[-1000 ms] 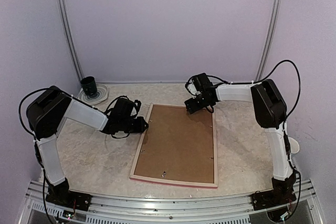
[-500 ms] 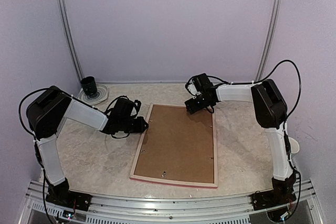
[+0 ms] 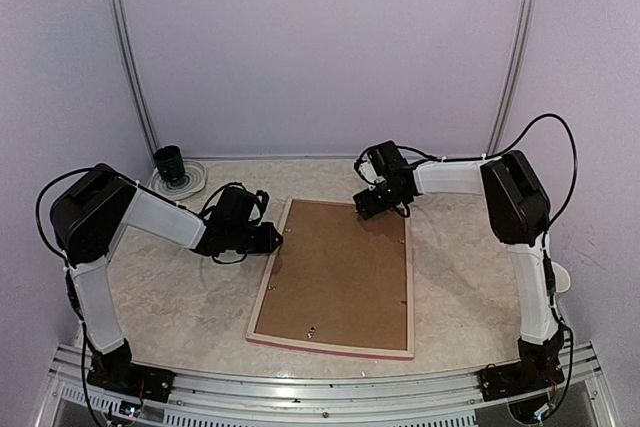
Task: Put the photo into the frame
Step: Press the fastener onto the backboard.
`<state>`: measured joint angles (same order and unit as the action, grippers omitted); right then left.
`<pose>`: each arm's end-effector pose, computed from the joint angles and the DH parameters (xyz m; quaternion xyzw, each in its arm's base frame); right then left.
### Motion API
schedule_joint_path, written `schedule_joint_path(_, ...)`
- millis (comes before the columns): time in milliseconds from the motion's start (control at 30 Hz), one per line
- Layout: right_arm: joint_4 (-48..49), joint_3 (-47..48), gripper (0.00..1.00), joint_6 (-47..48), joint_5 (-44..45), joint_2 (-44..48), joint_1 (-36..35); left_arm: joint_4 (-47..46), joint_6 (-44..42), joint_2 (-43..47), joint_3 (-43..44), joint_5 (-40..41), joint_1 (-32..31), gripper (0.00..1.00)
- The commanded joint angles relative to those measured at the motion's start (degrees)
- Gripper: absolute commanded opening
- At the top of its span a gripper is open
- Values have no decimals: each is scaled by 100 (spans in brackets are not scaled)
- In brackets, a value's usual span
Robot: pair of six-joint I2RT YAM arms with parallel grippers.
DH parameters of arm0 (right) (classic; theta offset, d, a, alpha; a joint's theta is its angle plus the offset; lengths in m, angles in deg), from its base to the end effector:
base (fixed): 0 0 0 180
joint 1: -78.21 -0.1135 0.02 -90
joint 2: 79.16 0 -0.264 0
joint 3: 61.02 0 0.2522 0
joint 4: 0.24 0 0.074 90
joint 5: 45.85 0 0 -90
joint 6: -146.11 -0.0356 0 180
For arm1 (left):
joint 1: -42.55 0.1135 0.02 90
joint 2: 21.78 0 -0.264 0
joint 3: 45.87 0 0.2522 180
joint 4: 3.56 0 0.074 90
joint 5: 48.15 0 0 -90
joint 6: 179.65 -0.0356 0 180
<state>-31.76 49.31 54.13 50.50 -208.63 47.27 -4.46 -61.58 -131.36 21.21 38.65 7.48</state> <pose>0.4269 0.2513 0.1500 -0.2170 0.9150 0.0452 0.3371 0.3069 -0.2179 0.1191 0.0671 0.9094 -0.2362 0.3358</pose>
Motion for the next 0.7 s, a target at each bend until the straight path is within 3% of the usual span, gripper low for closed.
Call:
schedule_joint_path(0, -392, -195, 79, 66, 45, 98, 22, 288, -30, -196, -32, -172, 0, 17)
schedule_joint_path(667, -1041, 848, 78, -224, 488, -665, 97, 288, -48, -248, 3, -220, -26, 17)
